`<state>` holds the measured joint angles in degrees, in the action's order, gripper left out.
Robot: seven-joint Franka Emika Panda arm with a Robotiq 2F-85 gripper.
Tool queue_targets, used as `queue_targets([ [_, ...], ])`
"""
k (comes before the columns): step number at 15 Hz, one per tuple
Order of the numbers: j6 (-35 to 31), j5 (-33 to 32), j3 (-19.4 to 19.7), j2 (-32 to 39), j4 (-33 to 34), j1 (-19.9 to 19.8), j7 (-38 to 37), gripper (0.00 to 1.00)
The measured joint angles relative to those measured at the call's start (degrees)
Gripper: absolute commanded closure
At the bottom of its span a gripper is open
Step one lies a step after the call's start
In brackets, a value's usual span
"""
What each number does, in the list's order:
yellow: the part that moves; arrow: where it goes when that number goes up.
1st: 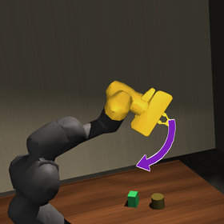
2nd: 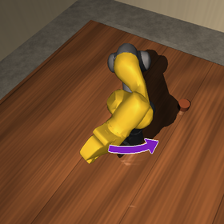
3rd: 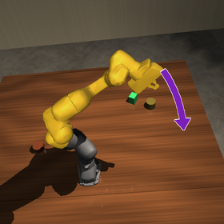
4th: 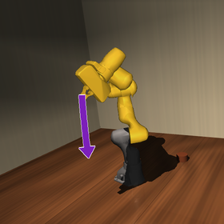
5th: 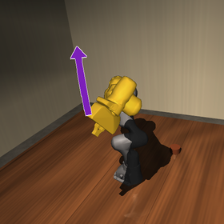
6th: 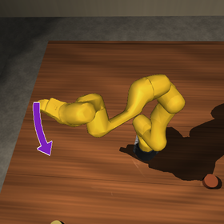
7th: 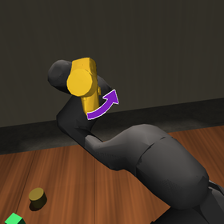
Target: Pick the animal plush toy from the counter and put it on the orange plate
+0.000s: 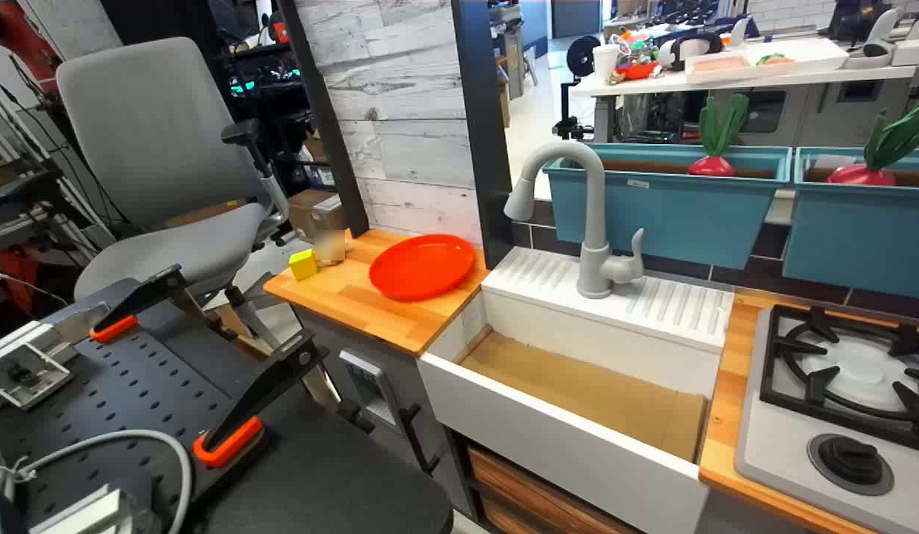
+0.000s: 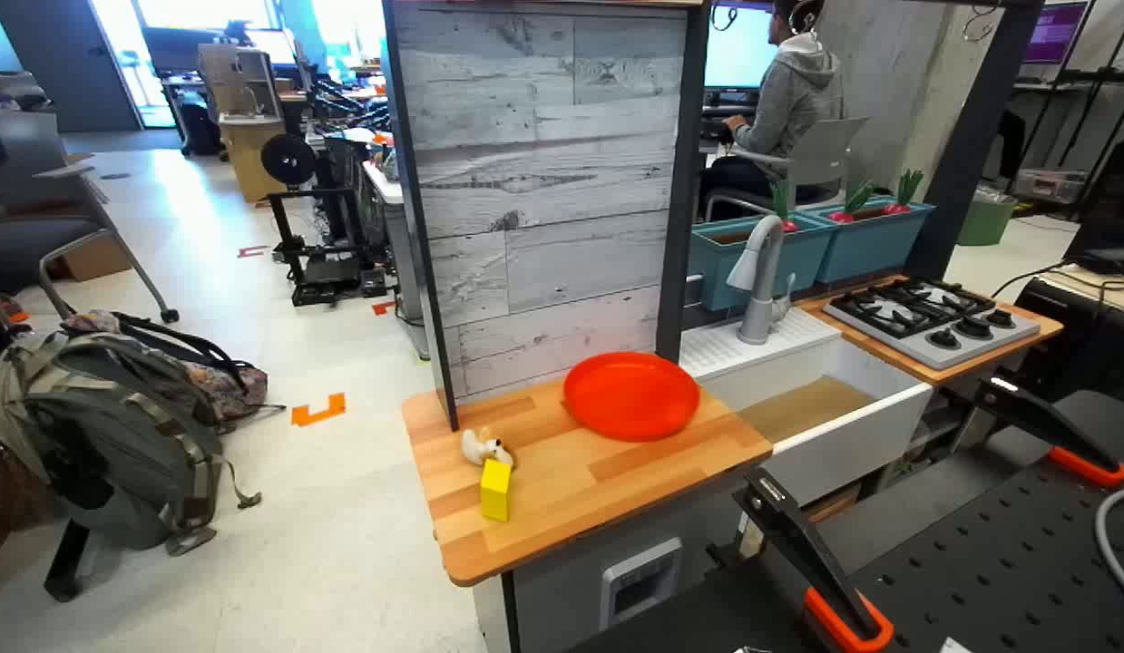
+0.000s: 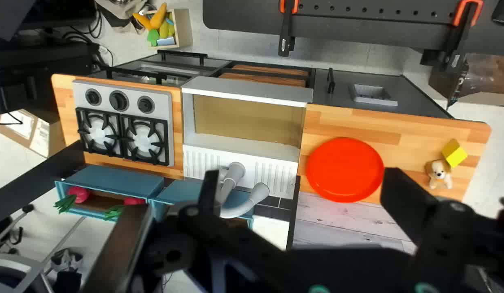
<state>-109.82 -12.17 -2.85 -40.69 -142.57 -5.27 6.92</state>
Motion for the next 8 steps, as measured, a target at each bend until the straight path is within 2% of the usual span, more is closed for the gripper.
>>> queue_targets([
  [8, -0.70, -0.01, -0.04, 3.16, -0.17, 1.09, -0.86, 0.00],
])
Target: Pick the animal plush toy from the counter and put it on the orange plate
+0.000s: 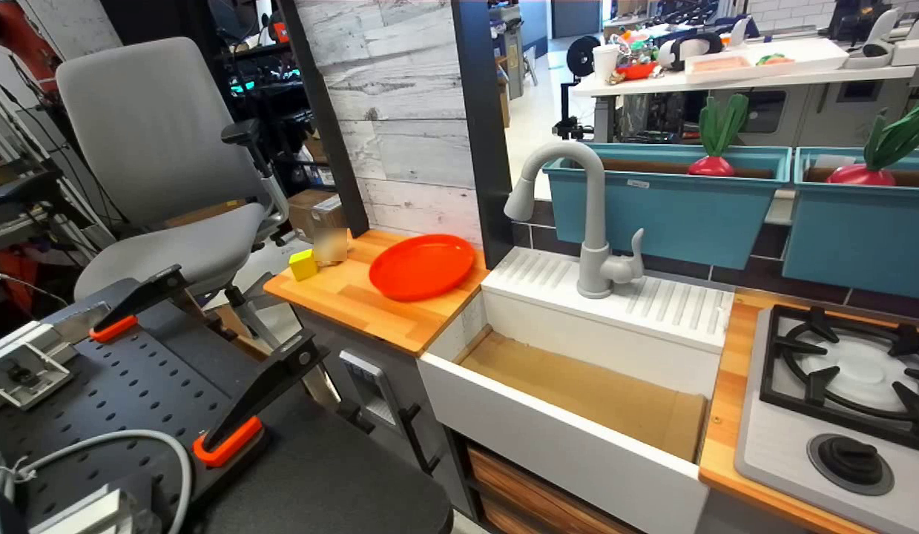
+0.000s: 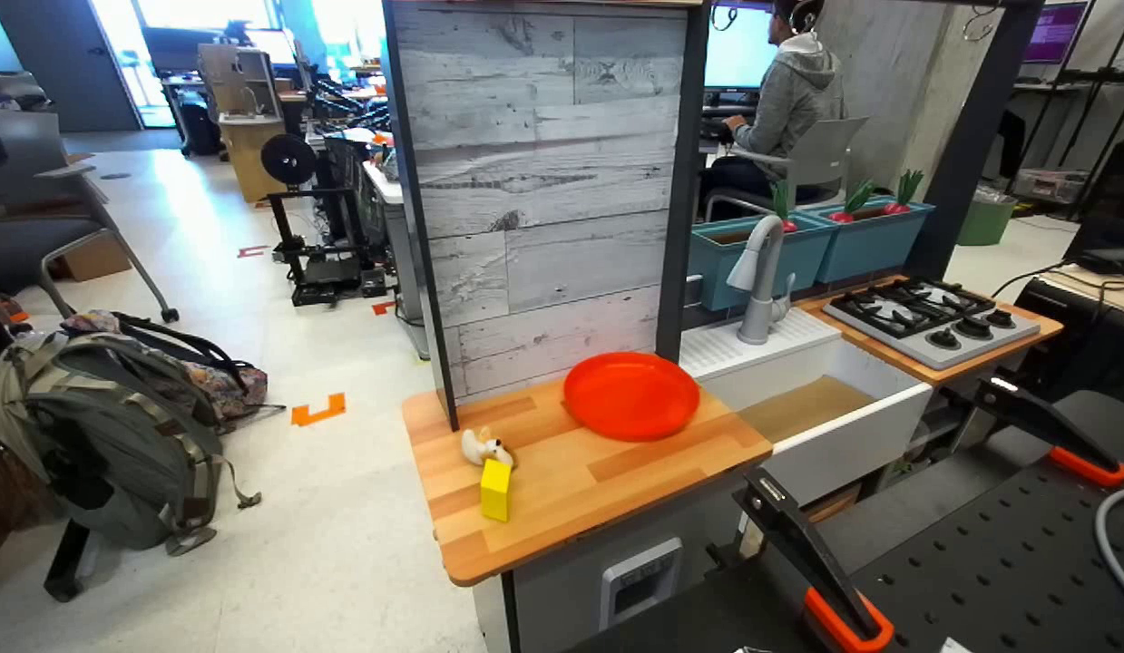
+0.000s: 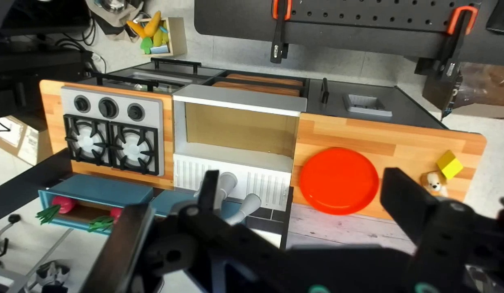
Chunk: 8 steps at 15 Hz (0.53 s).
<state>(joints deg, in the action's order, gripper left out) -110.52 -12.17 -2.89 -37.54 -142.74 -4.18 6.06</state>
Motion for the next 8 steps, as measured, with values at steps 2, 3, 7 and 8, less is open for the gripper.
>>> queue_targets([
  [2, -0.35, 0.00, 0.00, 1.60, 0.00, 0.58, -0.52, 0.00],
  [3, -1.12, 0.00, 0.00, 2.49, 0.00, 0.82, -0.86, 0.00],
  [7, -8.25, 0.12, -0.27, 8.30, -0.52, 3.13, -1.31, 0.00],
  [8, -10.83, 0.25, -0.52, 10.57, -0.71, 4.00, -1.34, 0.00],
])
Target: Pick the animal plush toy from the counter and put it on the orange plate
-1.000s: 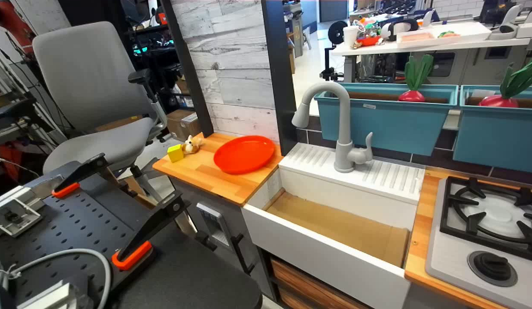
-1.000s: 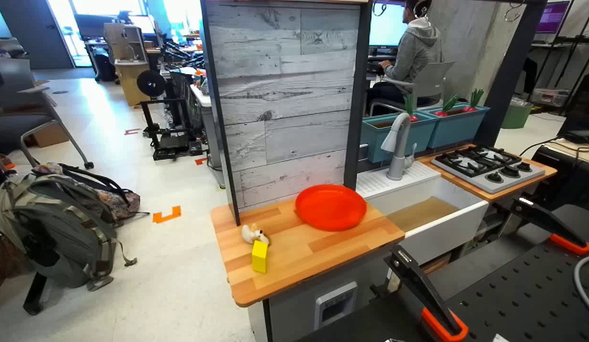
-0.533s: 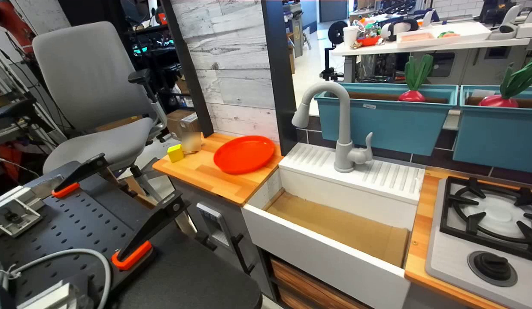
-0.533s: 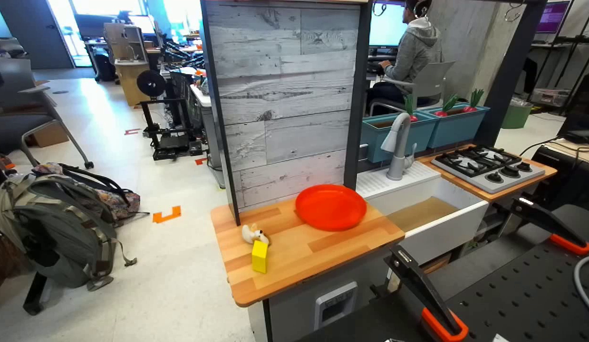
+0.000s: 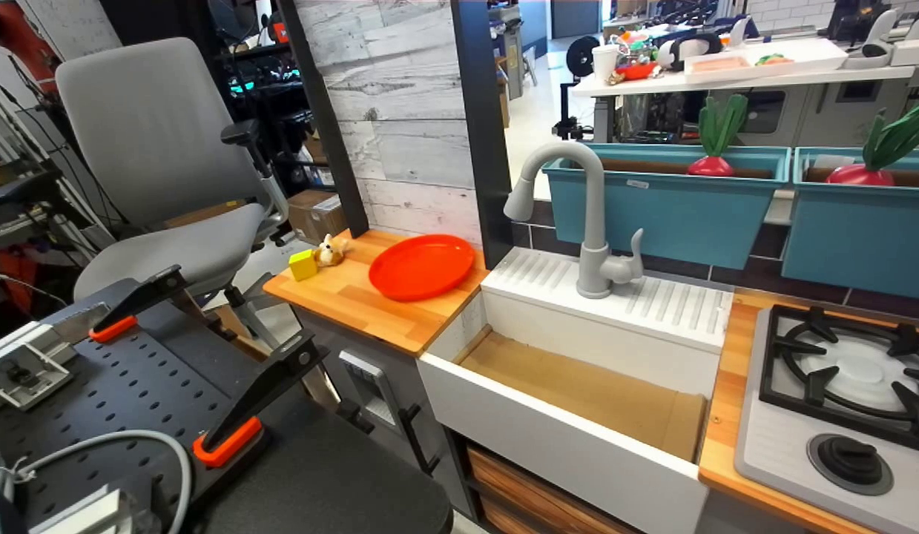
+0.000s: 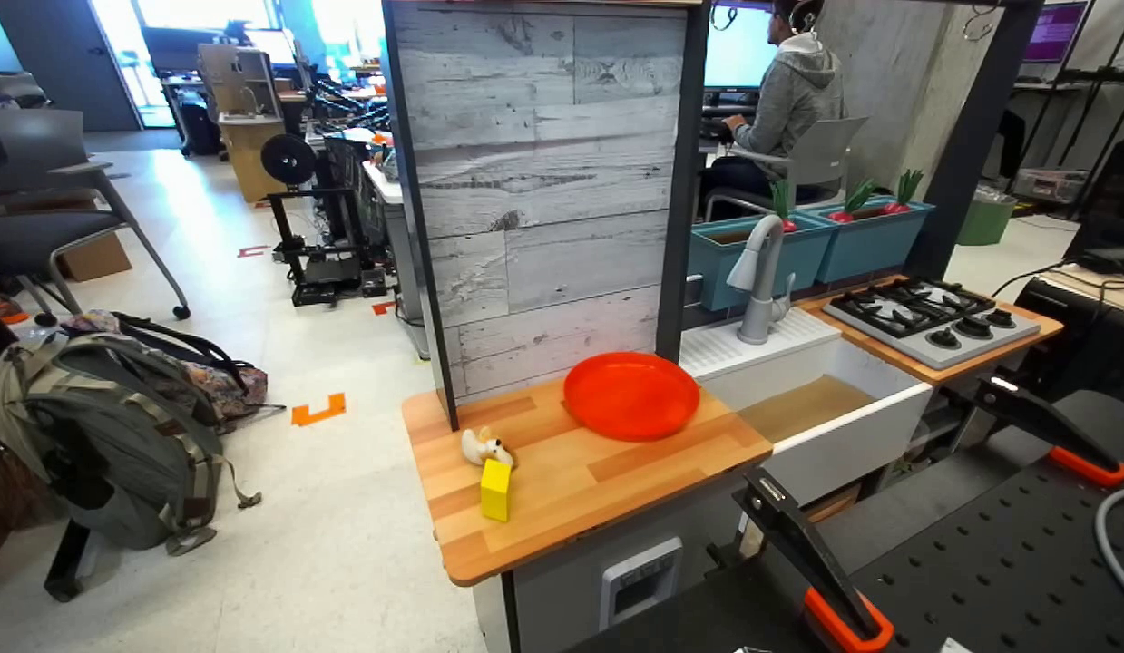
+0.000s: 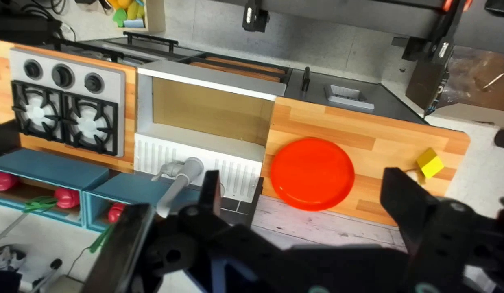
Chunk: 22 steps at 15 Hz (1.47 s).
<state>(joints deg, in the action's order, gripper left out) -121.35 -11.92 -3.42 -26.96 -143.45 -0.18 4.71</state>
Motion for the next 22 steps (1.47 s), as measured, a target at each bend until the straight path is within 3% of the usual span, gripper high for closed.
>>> queue_targets([
  [7, -16.46, -0.66, -4.18, 22.05, 1.47, 5.26, -1.42, 0.00],
  [10, -17.97, -2.41, -5.09, 30.99, 5.30, 6.22, -3.06, 0.00],
  [17, -18.39, -2.53, -4.93, 32.84, 7.05, 6.29, -3.88, 0.00],
  [22, -33.93, -2.99, -3.81, 39.87, 6.55, 6.80, -12.12, 0.00],
])
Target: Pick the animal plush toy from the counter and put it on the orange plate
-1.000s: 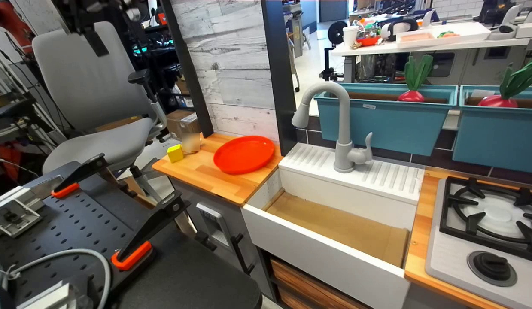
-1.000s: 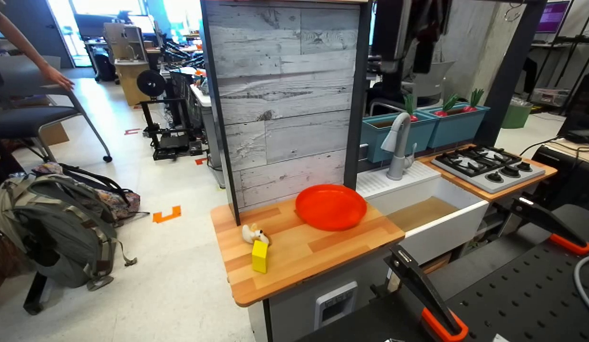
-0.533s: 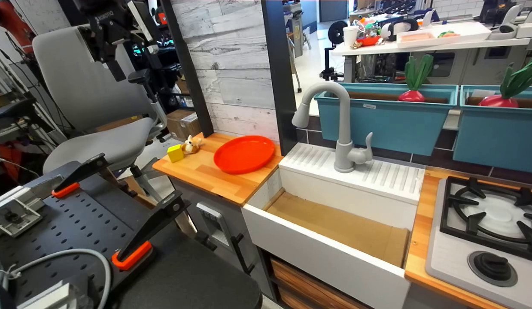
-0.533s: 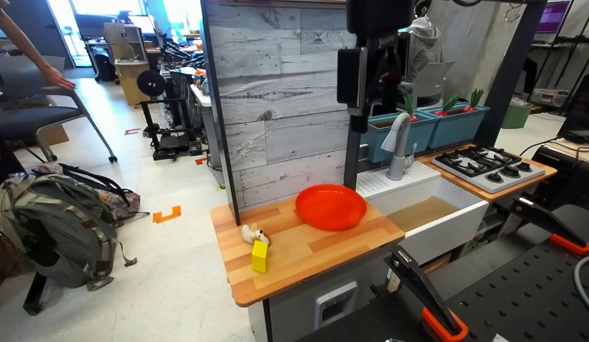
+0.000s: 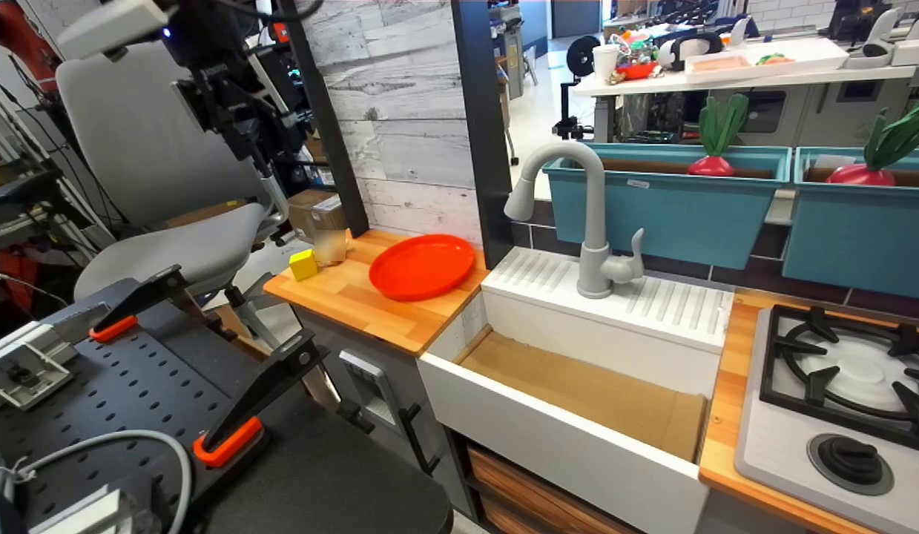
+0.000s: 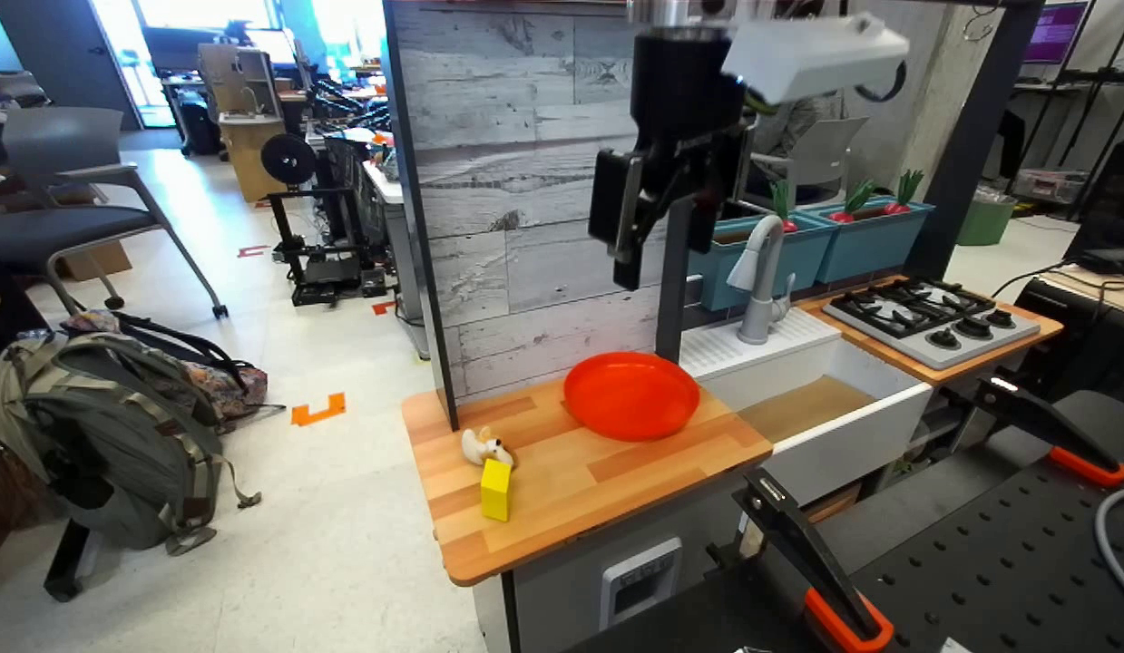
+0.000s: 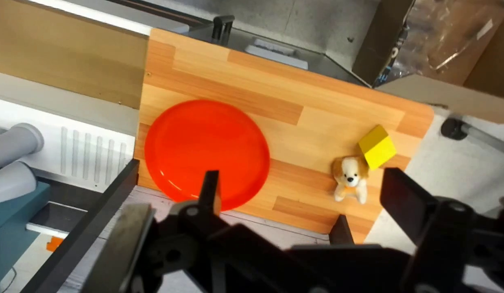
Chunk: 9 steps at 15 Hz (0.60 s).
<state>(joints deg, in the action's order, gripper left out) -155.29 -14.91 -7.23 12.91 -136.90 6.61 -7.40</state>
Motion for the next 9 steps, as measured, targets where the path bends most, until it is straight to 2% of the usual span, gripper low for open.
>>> queue_targets([
  [4, -10.62, 0.99, 2.25, 12.35, 4.24, 2.20, -2.60, 0.00],
  [9, -12.36, 5.67, 2.26, 26.14, 14.79, 5.30, -2.49, 0.00],
])
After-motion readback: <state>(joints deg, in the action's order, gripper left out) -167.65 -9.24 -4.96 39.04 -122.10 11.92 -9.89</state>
